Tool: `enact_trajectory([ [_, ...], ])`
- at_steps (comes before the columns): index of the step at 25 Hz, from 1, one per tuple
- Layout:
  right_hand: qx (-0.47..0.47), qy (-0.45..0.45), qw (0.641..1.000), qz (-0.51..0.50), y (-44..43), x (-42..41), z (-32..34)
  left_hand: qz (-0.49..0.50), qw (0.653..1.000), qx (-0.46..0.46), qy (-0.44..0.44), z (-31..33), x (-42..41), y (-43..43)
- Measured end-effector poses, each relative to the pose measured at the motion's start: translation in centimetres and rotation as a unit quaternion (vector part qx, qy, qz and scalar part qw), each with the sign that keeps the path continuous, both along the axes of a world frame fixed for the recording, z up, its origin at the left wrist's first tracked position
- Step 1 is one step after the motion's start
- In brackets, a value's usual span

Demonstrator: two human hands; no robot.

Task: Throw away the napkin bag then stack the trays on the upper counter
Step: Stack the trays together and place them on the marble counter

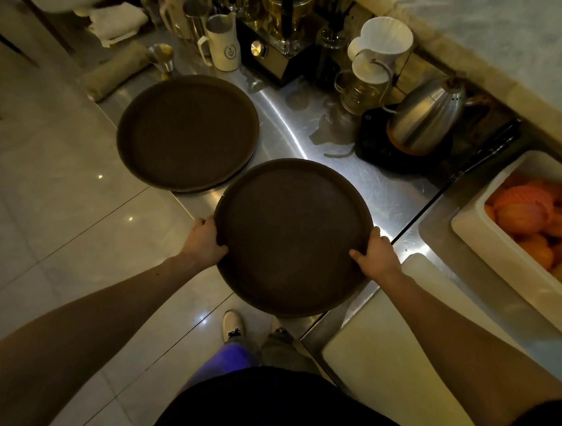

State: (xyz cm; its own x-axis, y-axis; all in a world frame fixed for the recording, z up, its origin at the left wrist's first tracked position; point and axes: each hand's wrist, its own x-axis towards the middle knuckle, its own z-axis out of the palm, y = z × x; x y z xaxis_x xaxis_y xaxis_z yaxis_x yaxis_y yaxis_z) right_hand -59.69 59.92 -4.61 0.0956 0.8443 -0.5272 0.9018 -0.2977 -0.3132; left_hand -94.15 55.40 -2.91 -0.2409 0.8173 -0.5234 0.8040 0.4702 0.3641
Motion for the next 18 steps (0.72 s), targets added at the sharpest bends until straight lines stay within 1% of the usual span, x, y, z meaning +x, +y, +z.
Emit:
enact_trajectory([
  [2,-0.009,-0.009,1.000,0.008,0.1,-0.1,0.2,0.010,1.000,-0.007,-0.006,0.2,-0.2,-0.7],
  [4,-0.015,-0.022,1.000,0.012,0.3,-0.1,0.4,0.041,0.998,-0.013,-0.038,0.4,-0.5,-0.8],
  [5,-0.007,-0.034,0.999,0.013,0.3,-0.2,0.6,0.066,0.996,-0.013,-0.062,0.6,-0.7,-0.7],
  [7,0.038,-0.052,0.998,0.012,0.5,-0.5,1.2,0.120,0.985,-0.025,-0.118,1.5,-1.4,-0.5],
  [9,0.084,-0.031,0.996,0.013,0.6,-1.7,2.1,0.155,0.977,-0.014,-0.145,2.1,-2.6,-0.3],
  [12,0.122,0.021,0.992,0.023,0.9,-5.1,3.8,0.167,0.974,0.036,-0.149,3.3,-5.1,-0.2],
  [15,0.132,0.051,0.989,0.043,1.4,-9.6,5.6,0.177,0.968,0.080,-0.159,4.3,-7.9,-0.5],
  [18,0.143,0.078,0.985,0.053,1.9,-15.1,7.0,0.166,0.966,0.119,-0.160,5.5,-11.8,-1.2],
])
